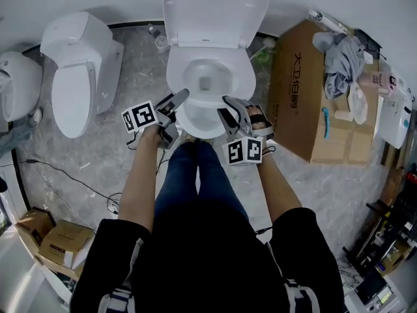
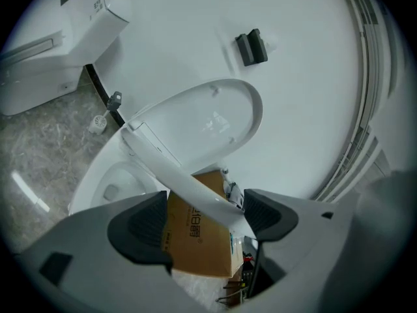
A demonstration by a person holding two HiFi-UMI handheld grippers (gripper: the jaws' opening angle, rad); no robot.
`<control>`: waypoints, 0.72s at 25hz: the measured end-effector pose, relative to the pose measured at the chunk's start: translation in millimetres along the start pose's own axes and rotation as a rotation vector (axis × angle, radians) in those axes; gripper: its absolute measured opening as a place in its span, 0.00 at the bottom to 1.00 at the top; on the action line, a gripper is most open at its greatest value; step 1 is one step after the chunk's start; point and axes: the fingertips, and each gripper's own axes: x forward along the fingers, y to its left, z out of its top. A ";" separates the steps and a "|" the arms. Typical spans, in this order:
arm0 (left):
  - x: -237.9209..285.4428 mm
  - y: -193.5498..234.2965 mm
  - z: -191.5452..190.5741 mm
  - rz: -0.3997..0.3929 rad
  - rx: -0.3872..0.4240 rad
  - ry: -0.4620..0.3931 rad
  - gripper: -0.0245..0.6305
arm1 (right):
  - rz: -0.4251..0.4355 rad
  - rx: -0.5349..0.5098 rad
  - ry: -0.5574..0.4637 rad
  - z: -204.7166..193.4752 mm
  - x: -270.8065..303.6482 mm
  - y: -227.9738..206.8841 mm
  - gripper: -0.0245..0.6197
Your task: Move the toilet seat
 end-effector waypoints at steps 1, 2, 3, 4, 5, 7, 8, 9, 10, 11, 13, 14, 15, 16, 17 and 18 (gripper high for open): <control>-2.6 -0.6 0.4 0.001 0.010 -0.001 0.59 | -0.003 0.005 -0.001 0.5 0.2 -1.9 0.27; -5.8 -1.8 0.9 0.000 0.025 -0.001 0.60 | -0.004 0.010 0.000 1.1 0.7 -3.9 0.27; -9.0 -3.6 1.3 0.000 0.048 0.002 0.60 | -0.005 0.013 0.000 1.8 1.3 -6.1 0.27; -12.1 -5.7 1.2 0.002 0.078 0.011 0.60 | -0.006 0.014 -0.001 2.2 2.2 -8.2 0.27; -15.4 -7.5 0.6 0.010 0.117 0.022 0.60 | -0.008 0.013 -0.003 2.1 3.2 -10.1 0.27; -22.6 -9.1 -0.7 0.043 0.213 0.047 0.60 | -0.010 0.010 -0.006 2.3 5.1 -13.8 0.27; -26.3 -9.7 -1.2 0.062 0.273 0.060 0.60 | -0.009 0.012 -0.004 3.0 5.7 -15.8 0.27; -29.3 -12.1 -0.8 0.078 0.346 0.074 0.60 | -0.009 0.013 -0.004 3.3 6.5 -17.4 0.27; -31.5 -17.0 0.5 0.092 0.438 0.087 0.60 | -0.008 0.013 -0.004 3.5 7.3 -18.8 0.27; -32.7 -23.9 2.4 0.106 0.546 0.100 0.60 | -0.006 0.015 -0.004 3.8 7.9 -20.1 0.27; -31.8 -40.8 6.2 0.138 0.785 0.135 0.59 | -0.002 0.020 -0.001 4.7 8.4 -23.4 0.27; -29.5 -49.2 7.1 0.153 0.904 0.159 0.59 | -0.001 0.023 0.001 5.3 8.8 -25.3 0.27; -26.1 -56.6 7.3 0.168 1.017 0.186 0.59 | -0.002 0.028 0.003 6.0 9.4 -27.2 0.27; -21.9 -62.6 7.1 0.182 1.128 0.215 0.59 | -0.003 0.033 0.006 6.6 10.2 -29.3 0.27; -17.3 -67.4 6.7 0.198 1.234 0.244 0.56 | -0.004 0.037 0.007 7.4 11.2 -31.8 0.27; -12.3 -71.1 6.1 0.212 1.330 0.271 0.51 | -0.007 0.040 0.008 8.4 12.4 -34.9 0.27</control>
